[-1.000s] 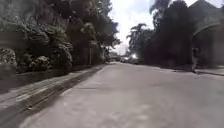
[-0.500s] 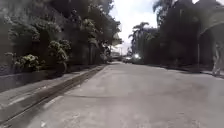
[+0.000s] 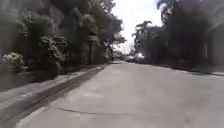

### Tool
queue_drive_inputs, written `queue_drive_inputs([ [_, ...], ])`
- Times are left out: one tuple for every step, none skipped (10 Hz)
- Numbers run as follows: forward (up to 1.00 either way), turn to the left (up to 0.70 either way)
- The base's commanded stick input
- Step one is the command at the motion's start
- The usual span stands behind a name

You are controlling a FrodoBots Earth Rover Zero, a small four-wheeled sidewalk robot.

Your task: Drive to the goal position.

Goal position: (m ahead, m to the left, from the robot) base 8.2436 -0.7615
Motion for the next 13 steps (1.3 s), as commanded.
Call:
queue_drive_inputs([
  [1.0,0.0],
  [1.0,0.0],
  [1.0,0.0],
  [1.0,0.0],
  [1.0,0.0],
  [1.0,0.0],
  [1.0,0.0],
  [1.0,0.0],
  [1.0,0.0],
  [1.0,0.0],
  [1.0,0.0],
  [1.0,0.0],
  [1.0,0.0],
])
